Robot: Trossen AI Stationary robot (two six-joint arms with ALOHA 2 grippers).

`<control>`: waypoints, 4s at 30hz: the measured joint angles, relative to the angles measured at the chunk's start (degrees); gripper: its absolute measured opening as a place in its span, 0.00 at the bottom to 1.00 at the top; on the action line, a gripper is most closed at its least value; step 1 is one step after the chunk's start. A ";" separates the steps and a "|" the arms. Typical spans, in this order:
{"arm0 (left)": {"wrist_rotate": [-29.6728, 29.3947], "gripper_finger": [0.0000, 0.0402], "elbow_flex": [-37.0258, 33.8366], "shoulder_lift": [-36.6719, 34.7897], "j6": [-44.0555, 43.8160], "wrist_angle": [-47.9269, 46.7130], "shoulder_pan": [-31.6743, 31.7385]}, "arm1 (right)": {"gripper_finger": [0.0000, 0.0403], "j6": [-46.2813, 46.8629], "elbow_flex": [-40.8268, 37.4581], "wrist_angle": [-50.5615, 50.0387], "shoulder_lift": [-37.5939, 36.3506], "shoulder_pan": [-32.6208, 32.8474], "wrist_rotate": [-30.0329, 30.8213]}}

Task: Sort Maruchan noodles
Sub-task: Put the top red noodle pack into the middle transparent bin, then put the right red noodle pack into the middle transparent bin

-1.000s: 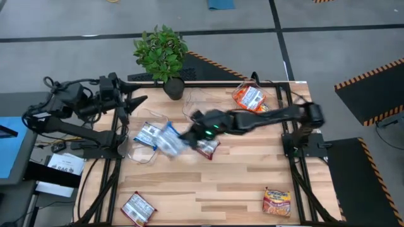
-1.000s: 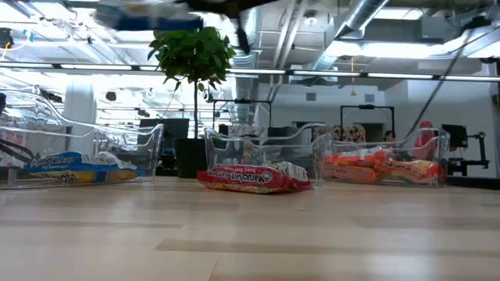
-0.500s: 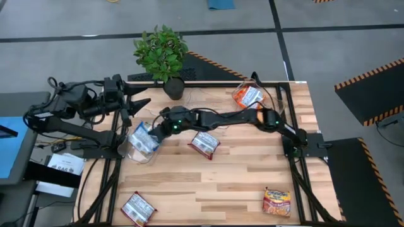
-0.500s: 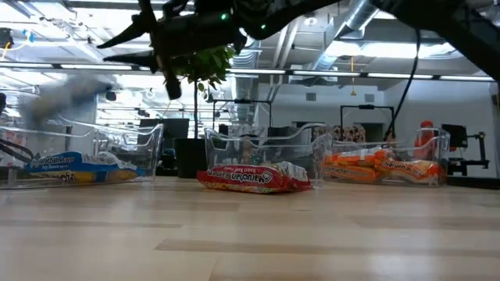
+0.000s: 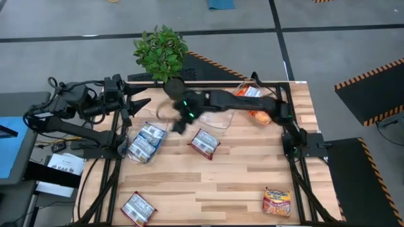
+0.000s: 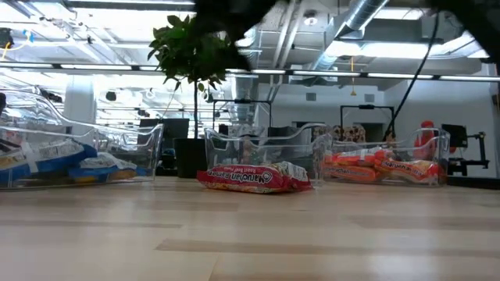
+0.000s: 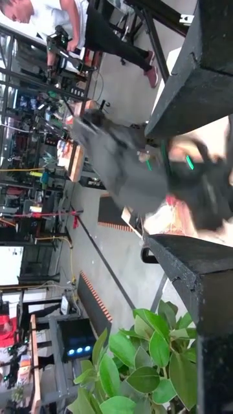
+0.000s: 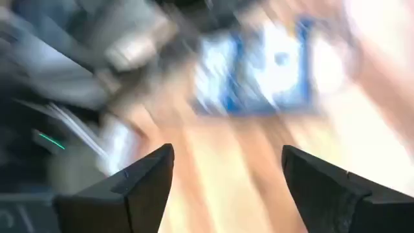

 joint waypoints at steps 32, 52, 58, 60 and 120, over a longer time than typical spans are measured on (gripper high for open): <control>-0.28 0.59 0.07 1.11 -0.25 0.06 0.02 | 0.66 58.72 -56.39 24.55 -14.12 15.41 36.61; -0.65 0.59 0.05 2.09 -0.12 0.13 0.02 | 0.04 29.48 -56.59 13.19 -45.19 7.94 43.52; -0.79 0.59 0.04 3.85 -0.95 0.25 0.02 | 0.04 28.59 -56.68 12.62 -40.60 -4.16 40.93; -0.77 0.59 0.04 4.32 -0.95 0.17 0.02 | 0.05 28.82 -56.68 13.70 -37.64 -5.66 38.85; -1.57 0.59 0.04 5.25 -3.60 -0.18 0.02 | 0.69 83.53 -78.75 7.49 -39.40 53.25 7.68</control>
